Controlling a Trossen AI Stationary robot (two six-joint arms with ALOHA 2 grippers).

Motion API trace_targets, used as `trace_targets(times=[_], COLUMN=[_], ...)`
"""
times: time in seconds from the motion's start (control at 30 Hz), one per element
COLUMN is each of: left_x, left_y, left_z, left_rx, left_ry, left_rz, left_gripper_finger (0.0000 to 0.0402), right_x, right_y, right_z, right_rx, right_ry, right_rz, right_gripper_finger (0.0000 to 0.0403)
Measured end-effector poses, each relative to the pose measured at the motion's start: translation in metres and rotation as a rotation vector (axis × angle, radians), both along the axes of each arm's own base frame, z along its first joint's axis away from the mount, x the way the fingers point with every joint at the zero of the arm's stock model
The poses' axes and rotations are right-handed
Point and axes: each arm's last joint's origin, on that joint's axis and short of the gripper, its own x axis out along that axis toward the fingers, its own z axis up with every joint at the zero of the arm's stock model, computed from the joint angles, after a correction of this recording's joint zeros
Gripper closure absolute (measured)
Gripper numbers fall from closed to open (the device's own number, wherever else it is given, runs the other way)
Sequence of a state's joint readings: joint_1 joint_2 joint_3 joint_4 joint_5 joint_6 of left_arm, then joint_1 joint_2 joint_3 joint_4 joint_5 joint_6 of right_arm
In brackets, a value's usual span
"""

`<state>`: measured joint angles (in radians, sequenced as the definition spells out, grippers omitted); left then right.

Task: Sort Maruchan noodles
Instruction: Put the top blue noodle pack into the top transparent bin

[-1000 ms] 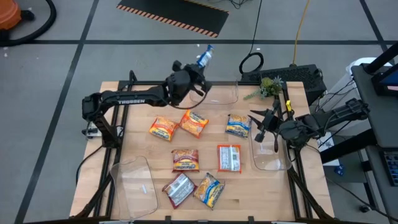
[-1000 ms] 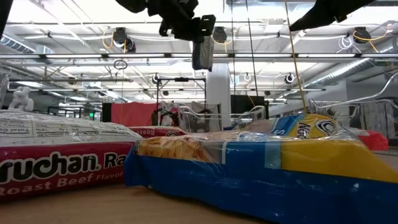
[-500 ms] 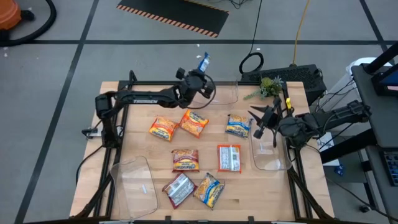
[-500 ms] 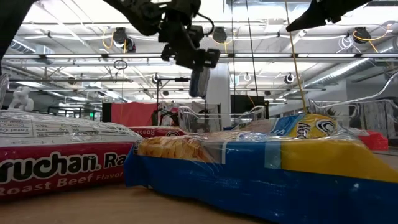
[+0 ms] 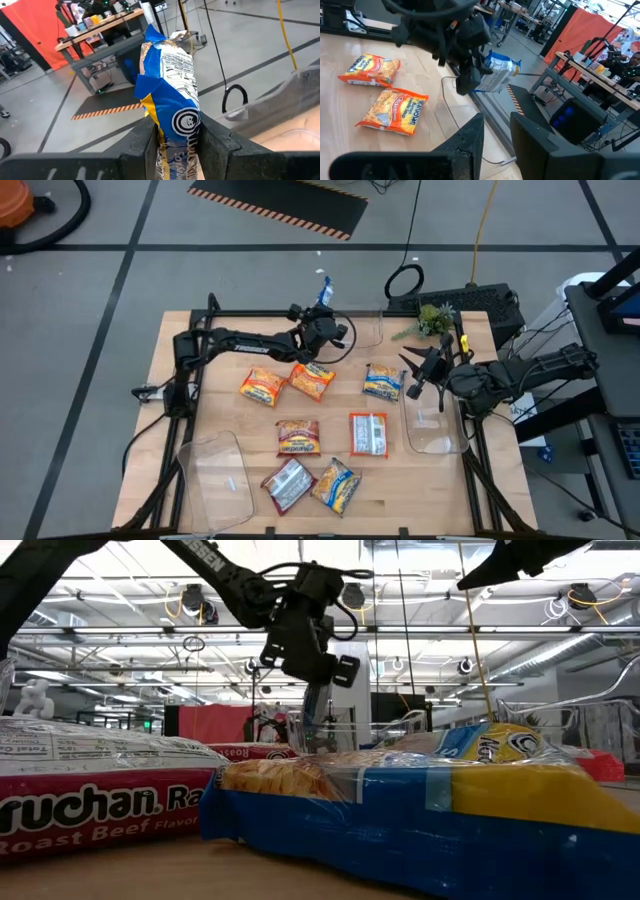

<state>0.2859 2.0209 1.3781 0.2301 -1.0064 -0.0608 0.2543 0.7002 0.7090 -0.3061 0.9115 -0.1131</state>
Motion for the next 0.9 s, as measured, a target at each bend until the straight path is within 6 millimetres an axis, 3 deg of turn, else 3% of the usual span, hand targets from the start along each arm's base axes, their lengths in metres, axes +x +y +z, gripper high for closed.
trace_targets(times=[0.3,0.8,0.9], left_x=[0.001,0.01,0.007], left_y=[-0.003,-0.04,-0.039], left_z=[-0.014,-0.014,-0.018], left_rx=[-0.044,0.003,-0.02], left_ry=[0.0,0.069,0.059], left_rz=[0.009,-0.013,0.002], left_gripper_finger=[0.0289,0.0289,0.0289], right_x=[0.0,0.0,0.0], right_y=[0.0,0.0,0.0], right_z=[0.0,-0.001,-0.001], right_rx=[0.0,-0.003,-0.003], right_ry=[0.001,0.014,0.014], right_rz=[0.0,0.001,0.001], right_gripper_finger=[0.0312,0.0312,0.0312])
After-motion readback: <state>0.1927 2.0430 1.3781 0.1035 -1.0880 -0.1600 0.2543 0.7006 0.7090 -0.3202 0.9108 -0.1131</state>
